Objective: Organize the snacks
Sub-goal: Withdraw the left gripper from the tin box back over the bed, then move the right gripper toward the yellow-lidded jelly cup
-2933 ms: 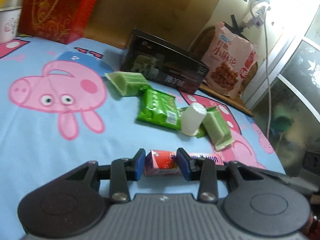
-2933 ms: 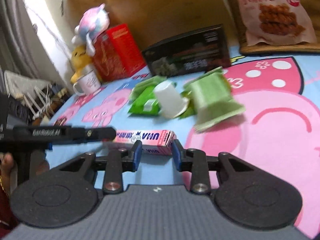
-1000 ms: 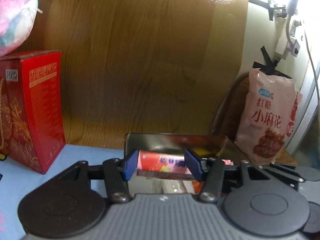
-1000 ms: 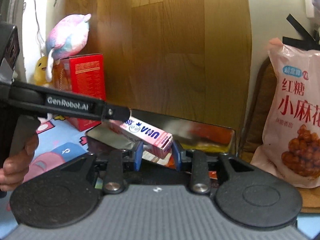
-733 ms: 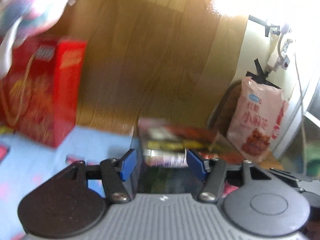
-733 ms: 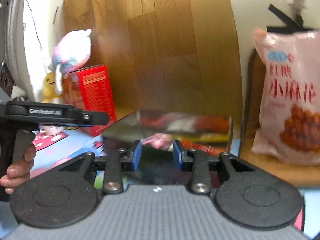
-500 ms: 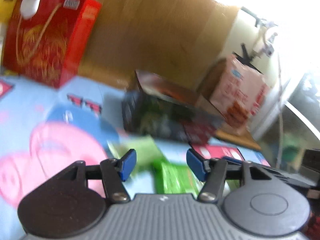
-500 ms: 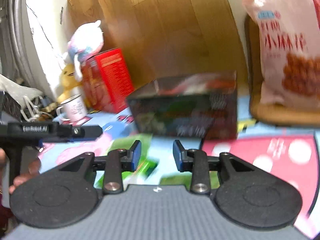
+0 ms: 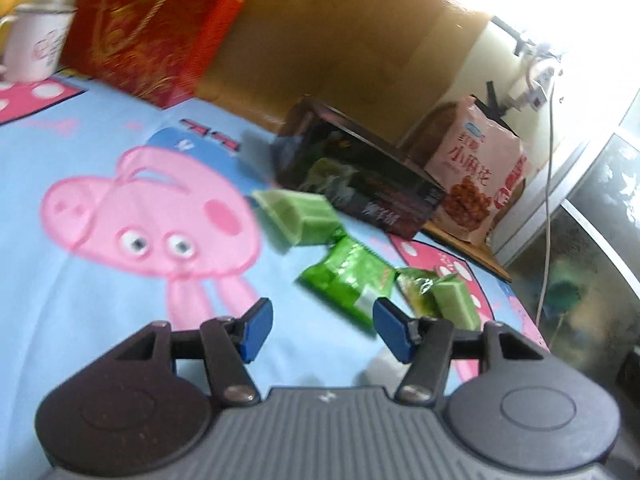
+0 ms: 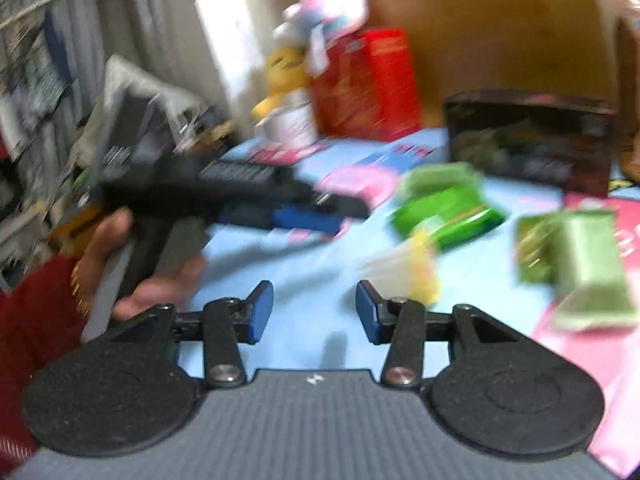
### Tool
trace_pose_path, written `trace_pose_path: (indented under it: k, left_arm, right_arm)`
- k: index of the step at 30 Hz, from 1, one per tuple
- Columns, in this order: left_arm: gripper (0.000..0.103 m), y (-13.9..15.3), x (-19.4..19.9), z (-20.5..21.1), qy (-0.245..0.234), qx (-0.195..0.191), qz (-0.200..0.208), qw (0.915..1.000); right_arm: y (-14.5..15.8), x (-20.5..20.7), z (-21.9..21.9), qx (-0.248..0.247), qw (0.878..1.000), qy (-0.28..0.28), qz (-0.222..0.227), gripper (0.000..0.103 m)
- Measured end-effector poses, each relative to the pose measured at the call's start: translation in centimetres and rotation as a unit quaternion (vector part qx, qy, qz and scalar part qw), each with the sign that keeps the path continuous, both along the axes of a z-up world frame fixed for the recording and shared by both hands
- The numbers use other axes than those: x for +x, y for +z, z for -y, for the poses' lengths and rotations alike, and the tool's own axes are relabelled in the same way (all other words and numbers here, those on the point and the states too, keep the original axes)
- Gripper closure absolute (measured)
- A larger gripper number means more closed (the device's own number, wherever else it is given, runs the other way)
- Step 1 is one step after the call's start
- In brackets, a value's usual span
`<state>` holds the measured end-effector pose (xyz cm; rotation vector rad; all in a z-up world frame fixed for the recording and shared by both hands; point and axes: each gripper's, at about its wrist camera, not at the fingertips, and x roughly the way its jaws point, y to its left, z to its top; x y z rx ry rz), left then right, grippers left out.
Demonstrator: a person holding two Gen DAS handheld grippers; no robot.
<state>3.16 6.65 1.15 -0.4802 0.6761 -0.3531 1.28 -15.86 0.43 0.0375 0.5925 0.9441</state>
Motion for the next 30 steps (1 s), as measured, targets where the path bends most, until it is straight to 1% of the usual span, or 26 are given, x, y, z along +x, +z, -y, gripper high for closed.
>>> trace_pose_path:
  k: [2,5,8,10,13,16,19,24,26,29,30]
  left_arm:
    - [0.046,-0.5,-0.9,-0.4,0.005,-0.001,0.008,1.0000]
    - [0.045,-0.6,-2.1,-0.5,0.023,0.008,0.027,0.9993]
    - [0.045,-0.5,-2.1,-0.4,0.045,0.020,0.030,0.9983]
    - [0.045,-0.5,-2.3,-0.3,0.054,0.028,0.033,0.9976]
    - [0.045,-0.4,-2.5,0.0,0.072,0.046,0.037,0.9957]
    - [0.045,-0.4,-2.6,0.4,0.079,0.066,0.039,0.9939]
    - [0.045,-0.3,-2.5,1.3,0.084,0.100,0.042,0.9906]
    - [0.044,-0.1,-2.5,3.7,0.088,0.181,0.043,0.9787]
    - [0.044,-0.1,-2.4,4.3,0.090,0.206,0.041,0.9736]
    - [0.040,-0.1,-2.3,4.9,0.094,0.233,0.036,0.9673]
    - [0.036,-0.1,-2.3,5.1,0.095,0.241,0.034,0.9652]
  right_arm:
    - [-0.5,-0.8,-0.2,0.009,1.000,0.008,-0.013,0.054]
    - [-1.1,-0.7,0.2,0.027,0.999,-0.006,-0.035,0.053]
    - [-1.2,-0.3,1.2,0.033,0.998,-0.057,-0.026,0.052]
    - [-1.4,-0.3,2.1,0.045,0.994,-0.102,-0.016,0.052]
    - [-1.6,-0.3,3.9,0.084,0.980,-0.178,-0.013,0.052]
    - [-1.9,-0.1,5.2,0.117,0.969,-0.216,-0.024,0.051]
    - [-2.1,0.3,5.9,0.130,0.961,-0.242,-0.043,0.051]
    - [-2.6,0.6,6.9,0.143,0.951,-0.266,-0.072,0.051]
    - [-2.7,0.8,7.3,0.147,0.947,-0.273,-0.084,0.050]
    - [-2.9,1.1,7.6,0.153,0.944,-0.276,-0.094,0.049]
    - [-2.9,1.1,7.6,0.155,0.944,-0.277,-0.096,0.048]
